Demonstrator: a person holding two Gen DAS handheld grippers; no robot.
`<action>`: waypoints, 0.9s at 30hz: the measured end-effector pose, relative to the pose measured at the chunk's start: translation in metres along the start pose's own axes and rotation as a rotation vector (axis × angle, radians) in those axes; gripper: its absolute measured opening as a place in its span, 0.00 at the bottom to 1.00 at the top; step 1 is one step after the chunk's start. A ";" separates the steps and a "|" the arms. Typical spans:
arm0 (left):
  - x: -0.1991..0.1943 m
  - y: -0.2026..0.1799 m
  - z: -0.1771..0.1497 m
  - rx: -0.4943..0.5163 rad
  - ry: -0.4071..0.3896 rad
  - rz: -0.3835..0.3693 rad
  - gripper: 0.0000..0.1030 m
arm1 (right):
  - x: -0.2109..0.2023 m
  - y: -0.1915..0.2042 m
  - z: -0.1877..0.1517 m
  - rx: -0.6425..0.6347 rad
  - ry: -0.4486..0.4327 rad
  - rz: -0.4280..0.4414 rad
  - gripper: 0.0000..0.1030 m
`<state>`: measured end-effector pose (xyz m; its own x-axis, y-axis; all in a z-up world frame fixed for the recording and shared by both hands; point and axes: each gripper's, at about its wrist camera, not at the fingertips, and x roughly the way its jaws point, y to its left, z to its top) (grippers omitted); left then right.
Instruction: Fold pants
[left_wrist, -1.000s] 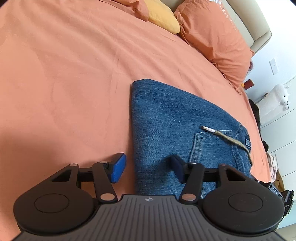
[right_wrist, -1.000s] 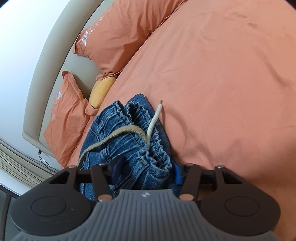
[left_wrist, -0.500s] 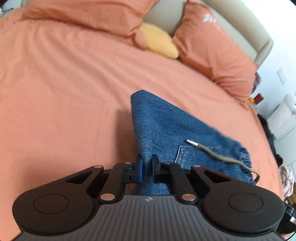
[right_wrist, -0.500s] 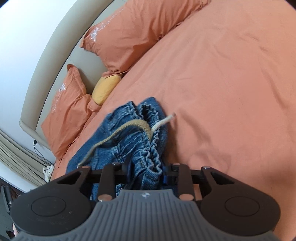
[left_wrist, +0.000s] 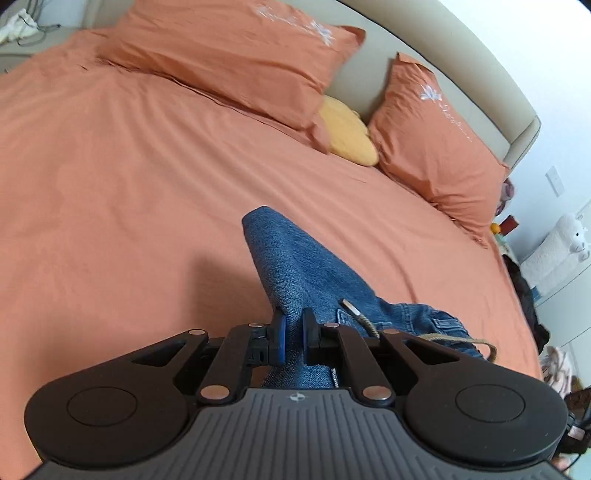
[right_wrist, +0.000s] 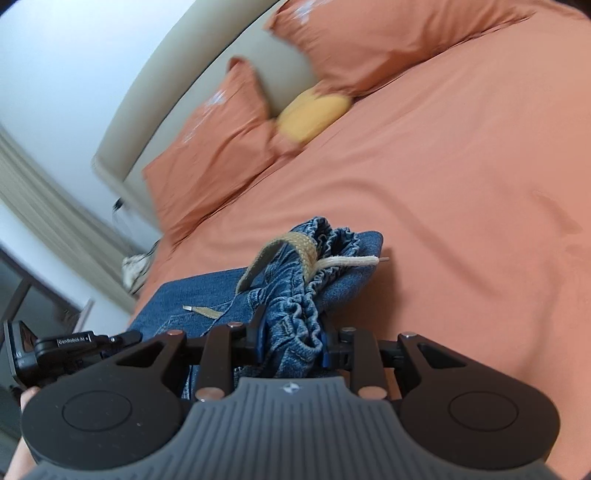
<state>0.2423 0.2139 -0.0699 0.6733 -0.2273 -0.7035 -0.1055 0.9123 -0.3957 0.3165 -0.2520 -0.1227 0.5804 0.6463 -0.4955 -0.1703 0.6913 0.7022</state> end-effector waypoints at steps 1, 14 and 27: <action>-0.007 0.007 0.004 0.012 -0.001 0.013 0.08 | 0.008 0.012 -0.006 -0.004 0.013 0.020 0.21; -0.022 0.090 0.023 0.049 0.018 0.134 0.08 | 0.099 0.127 -0.079 -0.053 0.107 0.136 0.22; 0.018 0.149 -0.020 -0.010 0.077 0.120 0.08 | 0.136 0.105 -0.127 -0.075 0.274 -0.040 0.22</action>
<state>0.2244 0.3388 -0.1528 0.5970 -0.1425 -0.7895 -0.1900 0.9310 -0.3116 0.2766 -0.0507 -0.1807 0.3526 0.6745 -0.6487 -0.2157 0.7331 0.6450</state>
